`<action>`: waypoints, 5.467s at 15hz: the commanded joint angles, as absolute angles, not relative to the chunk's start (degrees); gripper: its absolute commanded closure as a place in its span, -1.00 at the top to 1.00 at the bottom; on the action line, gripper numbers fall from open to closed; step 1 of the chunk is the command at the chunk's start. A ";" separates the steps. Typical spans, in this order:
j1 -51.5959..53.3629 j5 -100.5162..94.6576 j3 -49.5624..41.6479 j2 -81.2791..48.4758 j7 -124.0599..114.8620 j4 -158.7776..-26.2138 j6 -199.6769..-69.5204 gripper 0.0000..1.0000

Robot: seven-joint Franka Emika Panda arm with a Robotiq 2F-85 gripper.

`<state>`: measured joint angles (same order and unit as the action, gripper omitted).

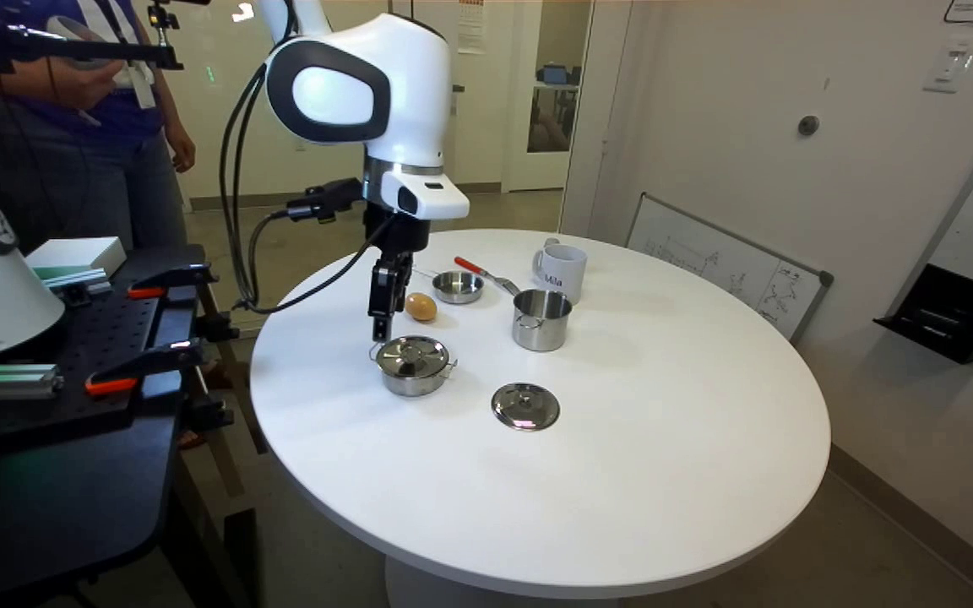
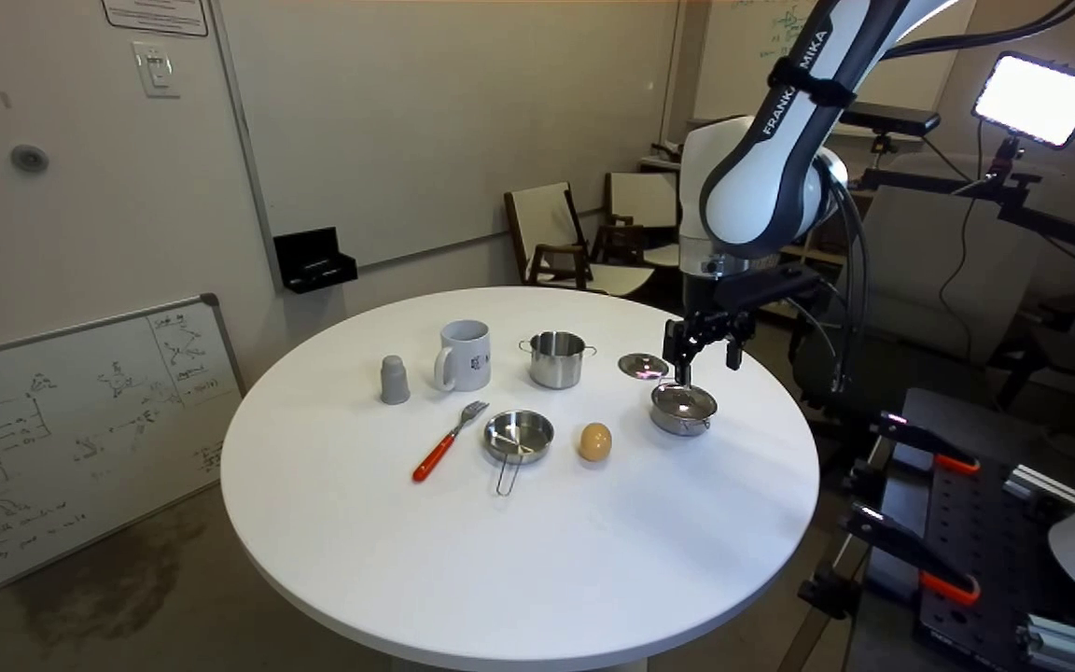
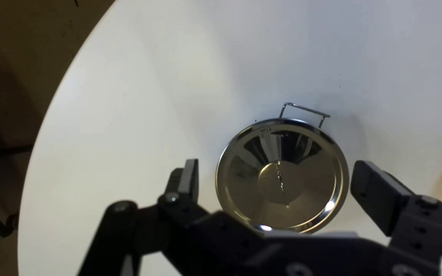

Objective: Remove the lid from the silver pot

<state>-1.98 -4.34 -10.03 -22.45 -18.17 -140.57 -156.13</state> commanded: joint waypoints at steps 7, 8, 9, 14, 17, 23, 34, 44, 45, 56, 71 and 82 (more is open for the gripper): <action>0.42 -6.78 -11.13 -26.87 -15.45 -136.39 -156.30 1.00; 0.07 -6.74 -11.11 -27.46 -14.85 -136.15 -156.55 1.00; -0.54 -6.56 -10.96 -28.07 -13.87 -135.84 -156.58 1.00; -2.72 -5.17 -9.75 -30.41 -10.11 -133.95 -156.46 1.00; -4.14 -3.39 -7.85 -31.03 -7.65 -132.88 -156.84 1.00; -5.66 -0.93 -5.82 -32.56 -5.47 -131.64 -156.54 1.00; -6.37 -0.26 -6.15 -33.18 -5.22 -130.74 -156.57 0.22; -5.83 -0.49 -6.51 -32.81 -5.86 -130.83 -156.29 -1.00; -5.75 -0.55 -6.59 -32.73 -5.94 -130.82 -156.23 -1.00; -1.31 -2.92 -10.30 -26.32 -10.28 -133.21 -151.99 -0.99; 0.77 -6.58 -10.56 -28.94 -12.18 -125.71 -148.93 -0.99; 2.97 -9.02 -12.03 -36.78 -13.63 -115.38 -146.91 -0.99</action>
